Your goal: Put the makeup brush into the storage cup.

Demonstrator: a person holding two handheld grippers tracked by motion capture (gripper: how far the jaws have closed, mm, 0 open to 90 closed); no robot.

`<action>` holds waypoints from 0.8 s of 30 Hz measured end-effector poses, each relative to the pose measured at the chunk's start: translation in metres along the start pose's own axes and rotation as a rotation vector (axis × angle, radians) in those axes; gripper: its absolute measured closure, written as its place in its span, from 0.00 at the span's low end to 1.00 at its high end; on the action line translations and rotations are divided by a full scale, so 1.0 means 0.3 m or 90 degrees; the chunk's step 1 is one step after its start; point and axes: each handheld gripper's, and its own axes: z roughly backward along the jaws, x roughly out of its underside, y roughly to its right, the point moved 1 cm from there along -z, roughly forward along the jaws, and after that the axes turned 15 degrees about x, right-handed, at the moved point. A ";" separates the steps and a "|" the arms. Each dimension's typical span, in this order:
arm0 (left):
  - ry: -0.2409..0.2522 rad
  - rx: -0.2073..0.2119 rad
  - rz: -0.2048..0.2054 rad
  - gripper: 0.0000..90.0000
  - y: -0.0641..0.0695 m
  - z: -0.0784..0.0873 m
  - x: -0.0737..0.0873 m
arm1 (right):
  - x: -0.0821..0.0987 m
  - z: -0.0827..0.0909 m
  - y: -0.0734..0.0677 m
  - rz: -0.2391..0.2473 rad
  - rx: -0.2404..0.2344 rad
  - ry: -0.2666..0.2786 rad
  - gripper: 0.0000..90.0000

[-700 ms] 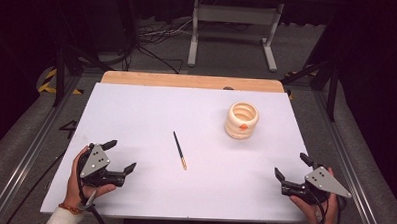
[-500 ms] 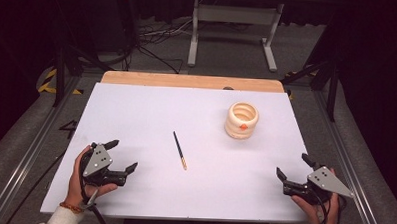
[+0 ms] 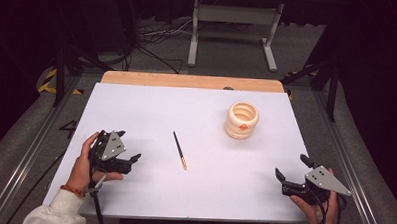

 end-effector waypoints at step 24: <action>-0.223 0.193 -0.322 0.28 0.015 -0.230 -0.350 | 0.008 -0.003 0.011 -0.027 -0.014 -0.019 0.09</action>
